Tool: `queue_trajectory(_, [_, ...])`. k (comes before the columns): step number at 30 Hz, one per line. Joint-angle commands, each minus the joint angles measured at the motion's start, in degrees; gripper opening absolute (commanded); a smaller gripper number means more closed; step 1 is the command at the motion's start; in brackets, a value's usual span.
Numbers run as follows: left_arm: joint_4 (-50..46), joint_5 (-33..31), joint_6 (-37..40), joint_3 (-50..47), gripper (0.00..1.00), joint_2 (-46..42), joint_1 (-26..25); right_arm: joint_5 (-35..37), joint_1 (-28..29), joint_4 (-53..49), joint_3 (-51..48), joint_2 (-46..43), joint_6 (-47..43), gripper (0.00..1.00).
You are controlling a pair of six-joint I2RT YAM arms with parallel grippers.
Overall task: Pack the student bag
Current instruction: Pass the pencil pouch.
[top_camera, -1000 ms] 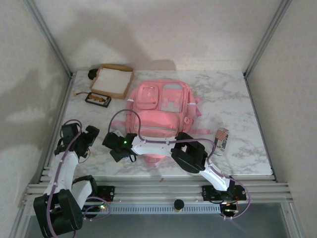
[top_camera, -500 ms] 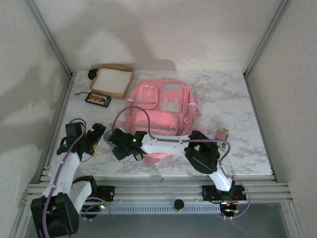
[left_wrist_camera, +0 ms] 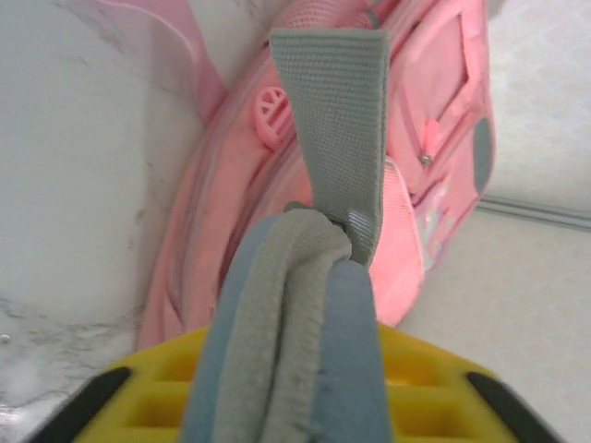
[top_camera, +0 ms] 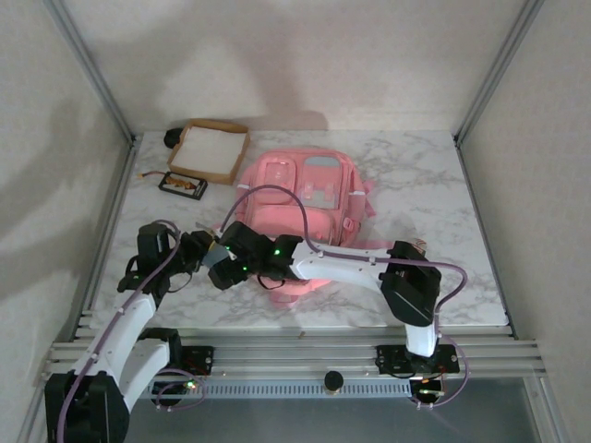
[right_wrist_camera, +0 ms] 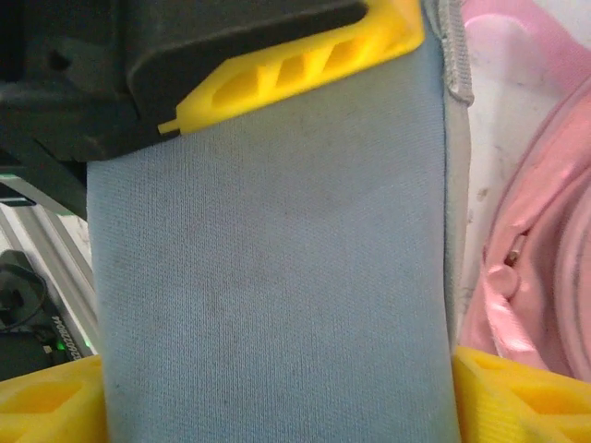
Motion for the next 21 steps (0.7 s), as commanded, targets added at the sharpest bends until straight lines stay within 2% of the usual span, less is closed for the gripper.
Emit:
queue_trajectory(1, [5.32, 3.14, -2.40, 2.54, 0.08, -0.23, -1.28, -2.31, -0.63, 2.07, -2.22, -3.81, 0.82, 0.92])
queue_trajectory(2, [5.73, 3.15, -2.02, 3.43, 0.06, 0.15, -1.59, -2.59, -0.99, 1.96, -2.98, -5.01, 1.00, 0.98])
queue_trajectory(5, [8.84, 3.91, -0.53, 6.85, 0.06, 2.27, -3.01, -7.76, -3.95, 4.15, -8.09, -11.83, 3.00, 0.99])
queue_trajectory(9, [15.17, 4.98, 0.61, 12.55, 0.06, 7.28, -7.96, -23.29, -12.41, 11.87, -17.88, -22.01, 10.43, 0.99])
queue_trajectory(13, [21.41, 5.81, -0.19, 16.75, 0.08, 12.90, -13.13, -30.78, -20.75, 18.90, -25.88, -30.13, 17.78, 0.99])
queue_trajectory(18, [30.22, 4.48, -2.95, 19.96, 0.08, 18.26, -18.36, -39.80, -24.63, 29.13, -31.23, -31.41, 25.40, 0.99])
queue_trajectory(21, [34.89, 3.61, -4.64, 20.81, 0.08, 21.96, -21.11, -41.28, -24.99, 31.90, -32.36, -30.32, 27.34, 0.96])
